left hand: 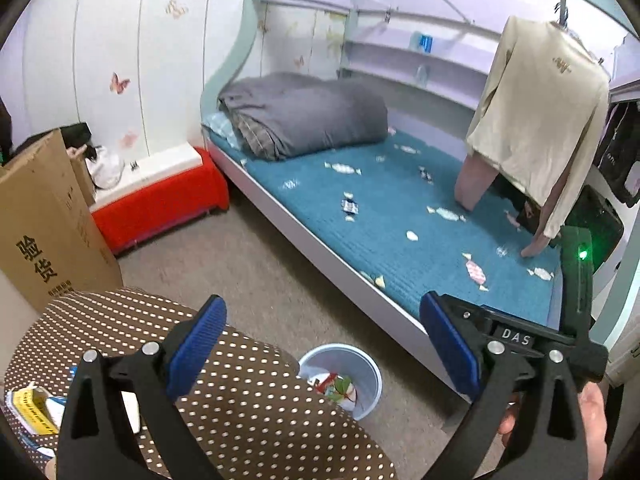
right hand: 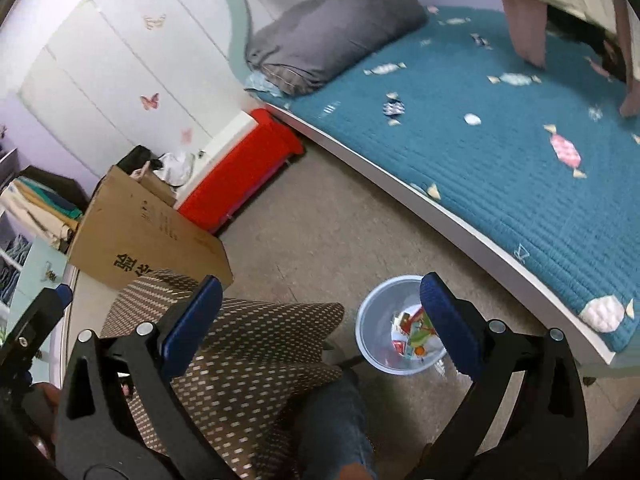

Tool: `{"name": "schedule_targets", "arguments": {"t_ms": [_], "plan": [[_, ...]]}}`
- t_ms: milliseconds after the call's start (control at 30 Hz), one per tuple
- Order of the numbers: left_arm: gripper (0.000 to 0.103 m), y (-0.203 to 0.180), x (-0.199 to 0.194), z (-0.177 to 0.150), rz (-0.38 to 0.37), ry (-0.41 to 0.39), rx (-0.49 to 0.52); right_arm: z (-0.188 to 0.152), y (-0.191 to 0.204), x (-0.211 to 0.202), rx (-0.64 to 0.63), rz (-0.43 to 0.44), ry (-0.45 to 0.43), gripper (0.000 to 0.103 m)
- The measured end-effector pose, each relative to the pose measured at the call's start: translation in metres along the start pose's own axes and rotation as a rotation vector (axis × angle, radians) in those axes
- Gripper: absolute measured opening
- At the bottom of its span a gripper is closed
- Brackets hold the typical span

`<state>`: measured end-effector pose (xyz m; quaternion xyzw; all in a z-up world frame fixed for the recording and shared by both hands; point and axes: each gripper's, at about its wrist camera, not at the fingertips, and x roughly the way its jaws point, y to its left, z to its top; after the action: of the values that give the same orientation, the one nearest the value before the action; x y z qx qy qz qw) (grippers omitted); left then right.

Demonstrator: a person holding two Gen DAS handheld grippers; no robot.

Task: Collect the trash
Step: 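Move both tools back over the table, then grasp the yellow paper cup with the right tool while the left tool grasps the beige cloth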

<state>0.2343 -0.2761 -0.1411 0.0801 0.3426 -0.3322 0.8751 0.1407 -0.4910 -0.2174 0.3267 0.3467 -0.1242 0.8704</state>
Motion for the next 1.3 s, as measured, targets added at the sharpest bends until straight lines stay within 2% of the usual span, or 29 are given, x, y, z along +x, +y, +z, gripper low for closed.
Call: {"name": "schedule_targets", "arguments": {"t_ms": [300,500,1033,1300], "plan": [[0.096,0.026,-0.056,-0.014,0.056,-0.098,-0.006,-0.009,0.059,-0.029,-0.132,0.035,-0.047,0.097],[0.096,0.058,-0.09,-0.033,0.101,-0.128,-0.053,-0.024,0.105,-0.032,-0.233,0.087,-0.03,0.097],[0.096,0.149,-0.16,-0.107,0.239,-0.145,-0.196,-0.099,0.217,-0.006,-0.486,0.248,0.114,0.097],[0.096,0.21,-0.201,-0.177,0.399,-0.119,-0.329,-0.169,0.276,0.007,-0.687,0.344,0.226,0.097]]}}
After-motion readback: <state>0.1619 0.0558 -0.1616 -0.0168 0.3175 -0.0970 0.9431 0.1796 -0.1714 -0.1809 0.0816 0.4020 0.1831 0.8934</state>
